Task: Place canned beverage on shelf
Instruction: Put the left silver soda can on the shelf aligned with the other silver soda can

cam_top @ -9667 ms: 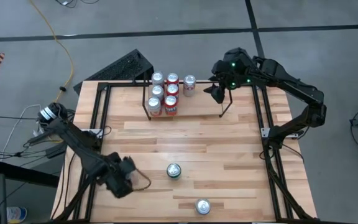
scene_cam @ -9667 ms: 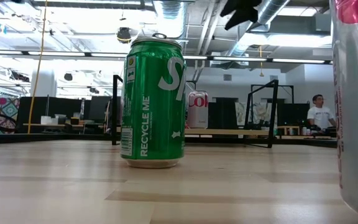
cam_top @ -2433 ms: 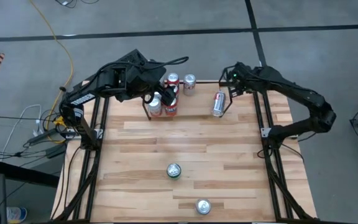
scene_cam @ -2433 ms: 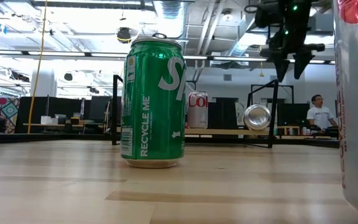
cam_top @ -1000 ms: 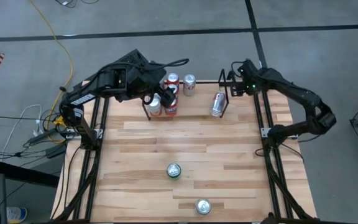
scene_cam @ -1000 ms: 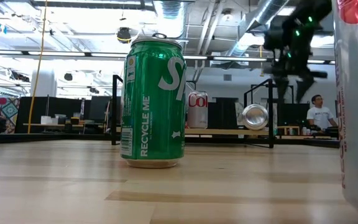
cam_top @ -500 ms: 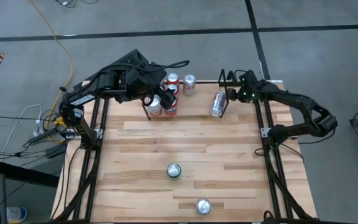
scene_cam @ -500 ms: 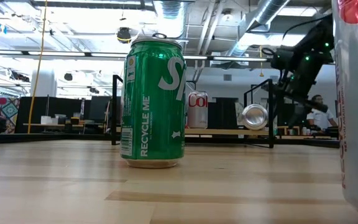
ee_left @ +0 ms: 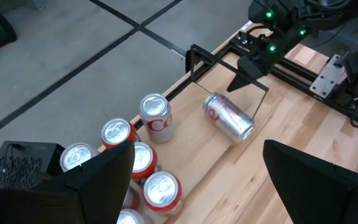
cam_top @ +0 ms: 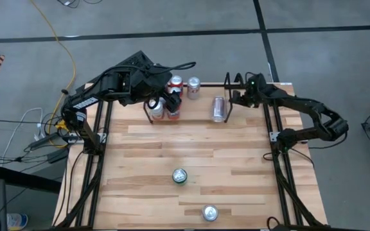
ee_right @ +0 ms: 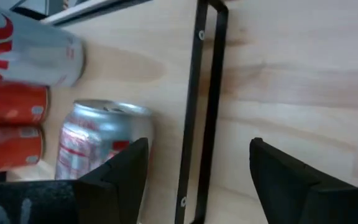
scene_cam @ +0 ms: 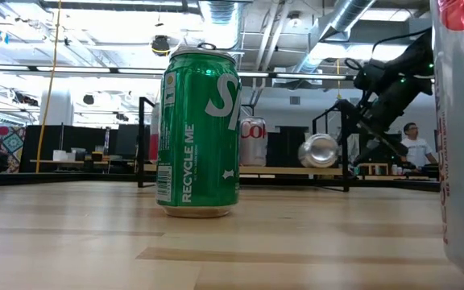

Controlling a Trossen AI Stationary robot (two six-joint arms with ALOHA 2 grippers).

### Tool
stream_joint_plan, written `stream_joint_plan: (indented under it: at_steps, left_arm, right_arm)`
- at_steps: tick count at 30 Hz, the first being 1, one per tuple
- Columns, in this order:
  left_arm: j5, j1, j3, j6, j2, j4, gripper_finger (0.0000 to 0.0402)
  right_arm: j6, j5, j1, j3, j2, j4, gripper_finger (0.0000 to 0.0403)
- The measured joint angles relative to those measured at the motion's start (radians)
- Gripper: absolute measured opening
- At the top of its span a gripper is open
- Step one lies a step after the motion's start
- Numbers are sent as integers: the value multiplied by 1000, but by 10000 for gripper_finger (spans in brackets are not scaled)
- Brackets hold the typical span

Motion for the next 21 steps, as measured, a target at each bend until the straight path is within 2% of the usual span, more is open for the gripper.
stream_joint_plan:
  at_steps: [11,17,21]
  left_arm:
    - [0,0,0,0,0,0,341]
    - [1,0,0,0,0,0,341]
    - [1,1,0,2,0,0,341]
  right_arm:
    - [0,21,-65,1,-30,-41,260]
    - [14,6,-90,48,-192,-65,260]
    - [14,40,-78,123,-318,-91,260]
